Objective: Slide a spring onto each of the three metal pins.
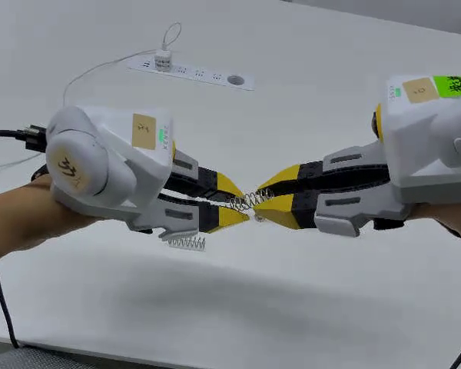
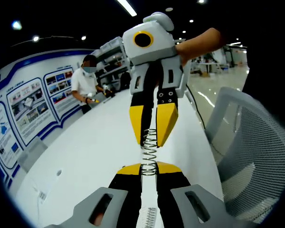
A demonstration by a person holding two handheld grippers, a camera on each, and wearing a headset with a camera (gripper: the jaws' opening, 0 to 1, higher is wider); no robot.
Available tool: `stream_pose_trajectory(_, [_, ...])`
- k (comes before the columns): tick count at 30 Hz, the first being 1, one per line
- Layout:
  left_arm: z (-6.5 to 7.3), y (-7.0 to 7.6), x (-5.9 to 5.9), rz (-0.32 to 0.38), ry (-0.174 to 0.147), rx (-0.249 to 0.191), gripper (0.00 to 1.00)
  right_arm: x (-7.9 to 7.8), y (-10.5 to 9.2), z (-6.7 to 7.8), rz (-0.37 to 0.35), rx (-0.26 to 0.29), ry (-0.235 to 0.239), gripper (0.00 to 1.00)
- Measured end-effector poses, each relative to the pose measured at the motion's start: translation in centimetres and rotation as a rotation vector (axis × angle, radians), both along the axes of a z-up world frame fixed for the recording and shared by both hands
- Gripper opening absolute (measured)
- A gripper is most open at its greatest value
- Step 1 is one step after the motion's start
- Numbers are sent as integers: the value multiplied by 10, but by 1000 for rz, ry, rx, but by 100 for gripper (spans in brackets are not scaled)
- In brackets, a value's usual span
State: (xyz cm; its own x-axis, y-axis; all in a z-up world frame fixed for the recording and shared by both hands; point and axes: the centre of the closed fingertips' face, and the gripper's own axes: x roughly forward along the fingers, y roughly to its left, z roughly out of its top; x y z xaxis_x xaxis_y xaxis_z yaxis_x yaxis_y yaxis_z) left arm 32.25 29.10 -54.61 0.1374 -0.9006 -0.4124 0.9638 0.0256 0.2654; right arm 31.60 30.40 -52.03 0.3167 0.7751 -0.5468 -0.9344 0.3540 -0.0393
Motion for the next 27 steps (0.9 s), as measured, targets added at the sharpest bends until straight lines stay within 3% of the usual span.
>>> stream_pose_trajectory(4, [-1,1,-1,-4,3,-3,10,0,5,4,-11,44,37,11])
stream_pose_trajectory(8, [-5,2,-1,2,5,4,10,1,8,2,-7,38,38,11])
stream_pose_trajectory(16, [-6,1,3,32,36,-12,10,8,14,7,-62,91,70,11])
stream_pose_trajectory(23, [-6,-2,4,33,30,-9,10,11,15,9,-90,106,83,10])
stream_pose_trajectory(24, [-5,-2,4,36,41,-16,10,11,15,9,-95,109,86,10])
stream_pose_trajectory(26, [-4,-1,2,47,117,-49,11,12,15,12,-101,121,97,10])
stream_pose_trajectory(27, [-3,1,5,51,104,-51,11,12,15,12,-103,120,96,10])
